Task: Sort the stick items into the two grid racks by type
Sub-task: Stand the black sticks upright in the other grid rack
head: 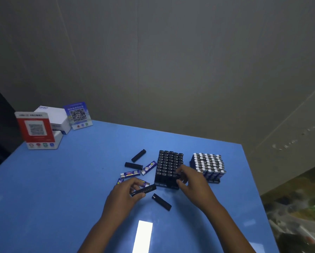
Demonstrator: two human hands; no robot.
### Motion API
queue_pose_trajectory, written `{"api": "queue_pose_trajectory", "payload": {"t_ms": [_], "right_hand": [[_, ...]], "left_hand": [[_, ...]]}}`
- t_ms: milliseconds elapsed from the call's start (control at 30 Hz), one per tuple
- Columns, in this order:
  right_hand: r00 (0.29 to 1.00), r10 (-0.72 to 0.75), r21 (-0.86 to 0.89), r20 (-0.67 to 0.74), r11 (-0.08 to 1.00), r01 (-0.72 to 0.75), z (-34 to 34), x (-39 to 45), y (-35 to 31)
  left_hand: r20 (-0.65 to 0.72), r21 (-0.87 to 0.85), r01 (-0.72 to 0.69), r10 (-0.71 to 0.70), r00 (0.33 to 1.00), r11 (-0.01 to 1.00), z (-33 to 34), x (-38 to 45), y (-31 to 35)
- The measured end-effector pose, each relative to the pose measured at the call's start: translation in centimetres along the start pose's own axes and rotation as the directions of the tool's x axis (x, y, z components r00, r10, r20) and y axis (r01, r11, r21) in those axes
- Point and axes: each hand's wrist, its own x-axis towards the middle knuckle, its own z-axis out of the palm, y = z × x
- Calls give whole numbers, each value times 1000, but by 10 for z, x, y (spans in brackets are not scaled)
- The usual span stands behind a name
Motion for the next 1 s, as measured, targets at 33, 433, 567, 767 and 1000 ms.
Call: {"api": "queue_pose_trajectory", "payload": {"t_ms": [33, 433, 567, 767, 1000], "right_hand": [[1000, -8, -5, 6, 1000, 8, 3, 4, 0], [999, -41, -128, -7, 991, 40, 50, 35, -6], [996, -91, -186, 4, 978, 90, 57, 37, -4], [983, -183, -283, -32, 945, 167, 64, 38, -3], [972, -227, -292, -66, 936, 198, 69, 35, -2]], "left_hand": [[-11, -1, 9, -9, 1000, 1000, -2, -1, -2], [-82, -58, 91, -96, 992, 994, -15, -8, -19], [-104, -56, 100, -106, 989, 993, -18, -9, -19], [-108, -64, 101, -108, 988, 993, -21, -10, -18], [-116, -93, 71, -81, 990, 993, -23, -11, -12]]}}
